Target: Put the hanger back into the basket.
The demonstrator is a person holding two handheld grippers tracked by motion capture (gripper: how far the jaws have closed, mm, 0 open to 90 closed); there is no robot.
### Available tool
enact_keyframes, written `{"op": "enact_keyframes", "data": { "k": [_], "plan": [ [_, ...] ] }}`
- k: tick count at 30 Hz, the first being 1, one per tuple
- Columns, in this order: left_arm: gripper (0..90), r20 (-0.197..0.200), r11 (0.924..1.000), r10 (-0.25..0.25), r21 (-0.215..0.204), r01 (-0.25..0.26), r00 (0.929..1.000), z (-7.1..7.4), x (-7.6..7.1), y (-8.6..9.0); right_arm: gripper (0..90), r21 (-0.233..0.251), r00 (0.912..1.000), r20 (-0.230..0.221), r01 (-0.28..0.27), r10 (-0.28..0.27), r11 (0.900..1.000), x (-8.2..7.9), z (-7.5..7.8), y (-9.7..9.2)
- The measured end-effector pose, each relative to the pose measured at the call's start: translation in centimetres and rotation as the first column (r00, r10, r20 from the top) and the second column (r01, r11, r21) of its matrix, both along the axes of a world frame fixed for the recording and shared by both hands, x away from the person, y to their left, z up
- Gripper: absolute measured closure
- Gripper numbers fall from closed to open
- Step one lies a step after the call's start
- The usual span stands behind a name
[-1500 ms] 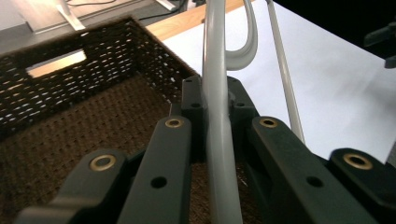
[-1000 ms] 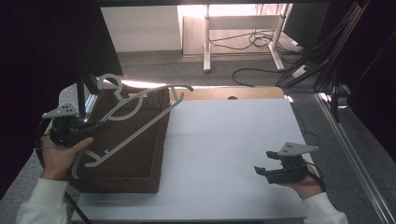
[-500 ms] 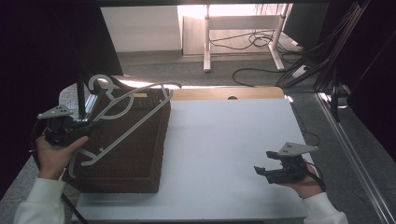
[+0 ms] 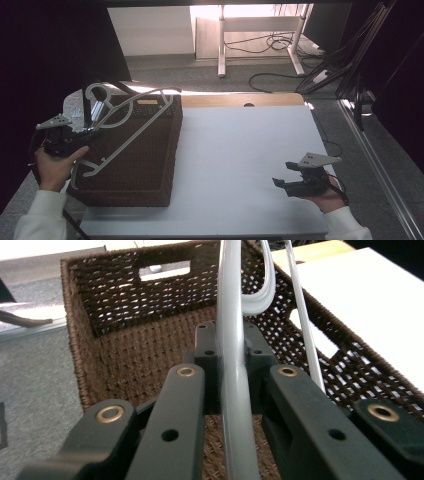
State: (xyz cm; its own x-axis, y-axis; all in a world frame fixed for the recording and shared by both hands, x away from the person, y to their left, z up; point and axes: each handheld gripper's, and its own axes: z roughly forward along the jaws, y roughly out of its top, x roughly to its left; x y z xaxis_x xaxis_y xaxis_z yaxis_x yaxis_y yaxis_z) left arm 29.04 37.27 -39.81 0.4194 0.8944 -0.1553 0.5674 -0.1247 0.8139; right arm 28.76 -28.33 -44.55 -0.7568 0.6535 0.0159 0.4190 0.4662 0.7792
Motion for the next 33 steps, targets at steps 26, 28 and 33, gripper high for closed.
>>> {"op": "enact_keyframes", "data": {
  "k": [26, 28, 33],
  "plan": [
    [36.2, -0.046, 0.9988, 0.046, 0.018, -0.045, 0.9979, -1.9, 0.6, 0.2, 24.9, 0.0, 0.9999, 0.006, 0.008, -0.008, 1.0, -0.1, -0.1, -0.1],
    [35.1, -0.04, 0.9991, 0.038, 0.022, -0.037, 0.9985, -1.6, 0.3, -0.3, 24.9, 0.0, 1.0, 0.005, 0.007, -0.007, 1.0, -0.1, -0.1, -0.1],
    [33.9, -0.027, 0.9994, -0.013, 0.032, 0.014, 0.9996, -0.8, -0.8, -2.2, 24.9, 0.002, 1.0, 0.004, 0.006, -0.006, 1.0, -0.1, -0.1, -0.1]
  ]
}}
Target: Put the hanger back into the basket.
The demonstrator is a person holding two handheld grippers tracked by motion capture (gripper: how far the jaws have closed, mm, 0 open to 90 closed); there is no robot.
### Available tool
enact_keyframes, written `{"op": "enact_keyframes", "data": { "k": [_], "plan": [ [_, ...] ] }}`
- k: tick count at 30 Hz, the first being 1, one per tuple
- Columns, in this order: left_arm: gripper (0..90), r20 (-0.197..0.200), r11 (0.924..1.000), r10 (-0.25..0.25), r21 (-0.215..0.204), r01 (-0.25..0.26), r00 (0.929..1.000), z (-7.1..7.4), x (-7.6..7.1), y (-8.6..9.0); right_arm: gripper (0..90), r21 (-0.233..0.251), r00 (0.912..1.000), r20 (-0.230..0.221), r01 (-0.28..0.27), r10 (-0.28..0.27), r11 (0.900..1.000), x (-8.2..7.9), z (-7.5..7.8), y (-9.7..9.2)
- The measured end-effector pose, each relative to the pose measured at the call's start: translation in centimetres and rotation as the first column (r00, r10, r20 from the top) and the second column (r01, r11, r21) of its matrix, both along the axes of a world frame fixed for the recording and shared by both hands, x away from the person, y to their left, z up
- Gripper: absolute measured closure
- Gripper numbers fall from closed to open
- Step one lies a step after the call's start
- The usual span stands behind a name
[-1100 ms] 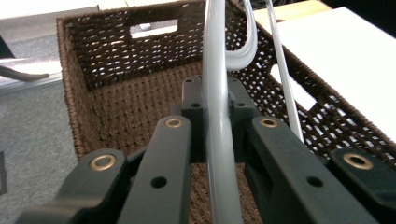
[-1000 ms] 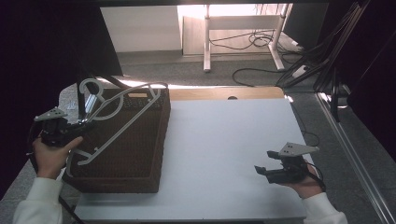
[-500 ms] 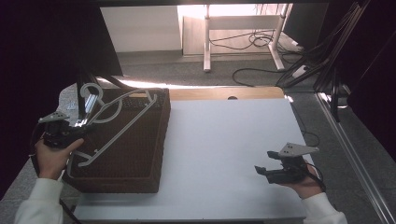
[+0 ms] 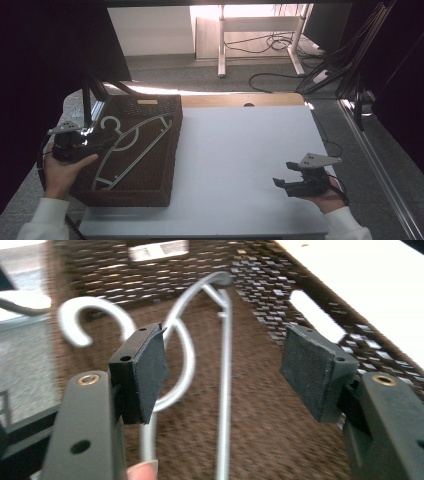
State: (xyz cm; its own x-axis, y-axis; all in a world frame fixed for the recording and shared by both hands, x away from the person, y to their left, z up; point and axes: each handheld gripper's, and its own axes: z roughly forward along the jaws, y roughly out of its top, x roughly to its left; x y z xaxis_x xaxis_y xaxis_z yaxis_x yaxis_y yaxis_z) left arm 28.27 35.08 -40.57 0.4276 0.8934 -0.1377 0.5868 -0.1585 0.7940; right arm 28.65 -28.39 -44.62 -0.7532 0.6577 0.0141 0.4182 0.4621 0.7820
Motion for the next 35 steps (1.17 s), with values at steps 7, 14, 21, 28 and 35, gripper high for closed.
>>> {"op": "enact_keyframes", "data": {
  "k": [7, 14, 21, 28, 35],
  "plan": [
    [32.4, -0.006, 0.9913, -0.129, -0.025, 0.129, 0.9916, 0.3, -1.8, -4.3, 24.9, -0.002, 1.0, 0.004, -0.002, 0.002, 1.0, -0.1, 0.0, 0.1],
    [32.0, -0.012, 0.9835, -0.172, -0.061, 0.17, 0.9851, -0.5, -2.7, -6.6, 24.9, 0.002, 1.0, 0.004, -0.004, 0.004, 1.0, -0.1, 0.0, 0.1],
    [31.9, 0.003, 0.9749, -0.208, -0.081, 0.207, 0.9782, -1.4, -4.1, -8.1, 24.9, 0.002, 0.9999, 0.005, -0.01, 0.01, 1.0, -0.1, -0.1, 0.2],
    [31.4, -0.004, 0.9731, -0.221, -0.067, 0.221, 0.9752, -1.9, -4.3, -8.7, 24.8, 0.009, 0.9999, 0.013, -0.008, 0.008, 0.9999, -0.3, 0.0, 0.5],
    [30.9, 0.005, 0.9742, -0.215, -0.068, 0.215, 0.9765, -1.8, -4.1, -9.2, 24.1, 0.026, 0.9997, 0.025, -0.004, 0.004, 0.9996, -0.6, 0.1, 0.6]
  ]
}}
